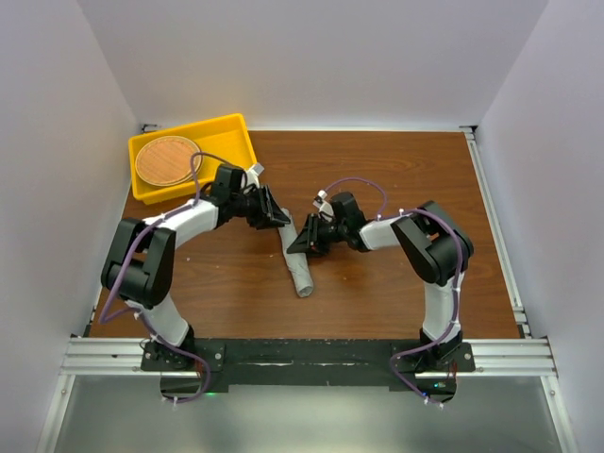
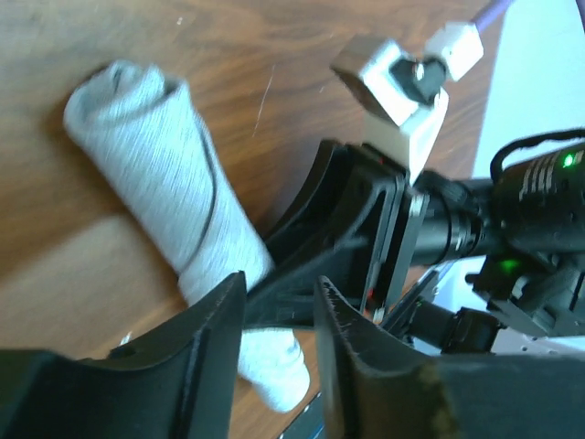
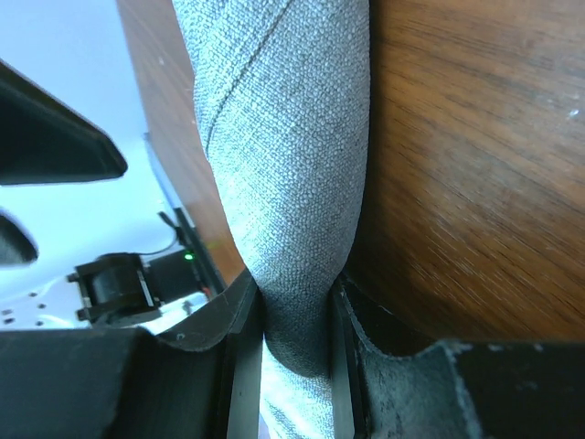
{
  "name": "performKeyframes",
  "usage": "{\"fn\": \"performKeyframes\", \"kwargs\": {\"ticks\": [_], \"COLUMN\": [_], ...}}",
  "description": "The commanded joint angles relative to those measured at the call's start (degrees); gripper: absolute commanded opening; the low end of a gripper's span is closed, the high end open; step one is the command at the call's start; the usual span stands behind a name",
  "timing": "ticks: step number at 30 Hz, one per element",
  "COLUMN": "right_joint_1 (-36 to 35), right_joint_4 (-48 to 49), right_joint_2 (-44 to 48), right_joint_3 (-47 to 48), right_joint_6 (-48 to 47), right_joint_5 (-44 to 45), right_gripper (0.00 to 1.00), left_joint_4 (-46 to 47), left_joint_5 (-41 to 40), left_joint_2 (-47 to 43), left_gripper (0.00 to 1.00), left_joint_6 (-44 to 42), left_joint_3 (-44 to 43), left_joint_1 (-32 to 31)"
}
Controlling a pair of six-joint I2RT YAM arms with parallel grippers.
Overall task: Fold the napkin, place the utensils inside, and roll it up
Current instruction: Roll the napkin with the utensil
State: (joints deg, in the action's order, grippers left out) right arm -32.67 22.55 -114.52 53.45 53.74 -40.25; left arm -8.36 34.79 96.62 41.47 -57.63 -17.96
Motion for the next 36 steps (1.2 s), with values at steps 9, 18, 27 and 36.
{"fn": "performKeyframes", "kwargs": {"ticks": [9,18,27,36], "right_joint_1": [0.1,-6.4,-18.0,-23.5], "right_joint_4": [-19.4,-53.8,-70.4,-74.1], "right_joint_2": [2.2,5.0,-1.8,-8.5], "right_joint_3": [4.7,22.8,39.7,45.2], "right_joint_6": [-13.7,-29.7,-36.6,-35.6], "right_joint_5": [4.8,22.7,50.7,62.0], "right_gripper": [0.21,0.69,0.87,0.88], "left_joint_4": [19.2,17.3,12.2,8.6], "left_joint_5": [5.6,3.5,3.7,3.8], "left_joint_2": [14.6,16.5,17.6,18.6], "left_gripper": [0.20,0.17,0.16,0.15], "left_joint_6": [7.6,4.9,4.5,4.9], "left_joint_3": [-2.7,-1.1,-4.5,-5.8], "left_joint_1": [0.7,0.7,0.7,0.7]}}
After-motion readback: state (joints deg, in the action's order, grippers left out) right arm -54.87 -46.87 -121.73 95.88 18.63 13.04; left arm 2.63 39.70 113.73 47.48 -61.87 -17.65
